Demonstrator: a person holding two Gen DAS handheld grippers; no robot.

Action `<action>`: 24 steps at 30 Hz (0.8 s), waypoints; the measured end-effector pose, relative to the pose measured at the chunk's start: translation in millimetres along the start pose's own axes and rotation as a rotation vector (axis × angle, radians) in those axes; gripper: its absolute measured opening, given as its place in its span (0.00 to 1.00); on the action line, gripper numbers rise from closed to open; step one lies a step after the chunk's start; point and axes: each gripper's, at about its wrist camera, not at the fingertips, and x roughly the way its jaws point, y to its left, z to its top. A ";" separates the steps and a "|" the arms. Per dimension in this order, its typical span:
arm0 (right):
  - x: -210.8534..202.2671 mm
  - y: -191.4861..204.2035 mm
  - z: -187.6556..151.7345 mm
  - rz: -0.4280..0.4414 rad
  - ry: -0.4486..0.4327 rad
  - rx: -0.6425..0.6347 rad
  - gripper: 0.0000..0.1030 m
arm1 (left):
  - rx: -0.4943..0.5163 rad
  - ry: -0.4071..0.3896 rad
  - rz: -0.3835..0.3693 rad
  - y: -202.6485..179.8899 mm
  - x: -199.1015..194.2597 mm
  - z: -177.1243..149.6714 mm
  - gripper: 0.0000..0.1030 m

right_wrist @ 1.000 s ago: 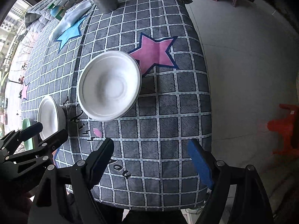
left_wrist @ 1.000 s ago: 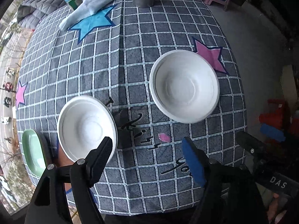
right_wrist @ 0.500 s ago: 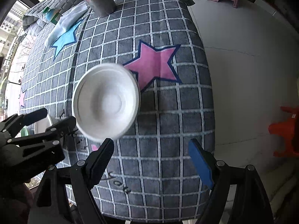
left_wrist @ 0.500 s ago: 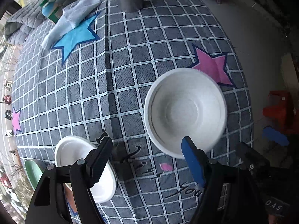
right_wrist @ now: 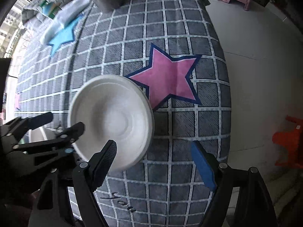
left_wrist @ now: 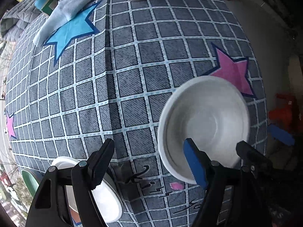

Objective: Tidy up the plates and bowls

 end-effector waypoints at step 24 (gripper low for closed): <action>-18.1 -14.6 -62.7 0.110 0.035 0.023 0.20 | 0.087 0.006 -0.055 -22.8 -17.1 -59.0 0.17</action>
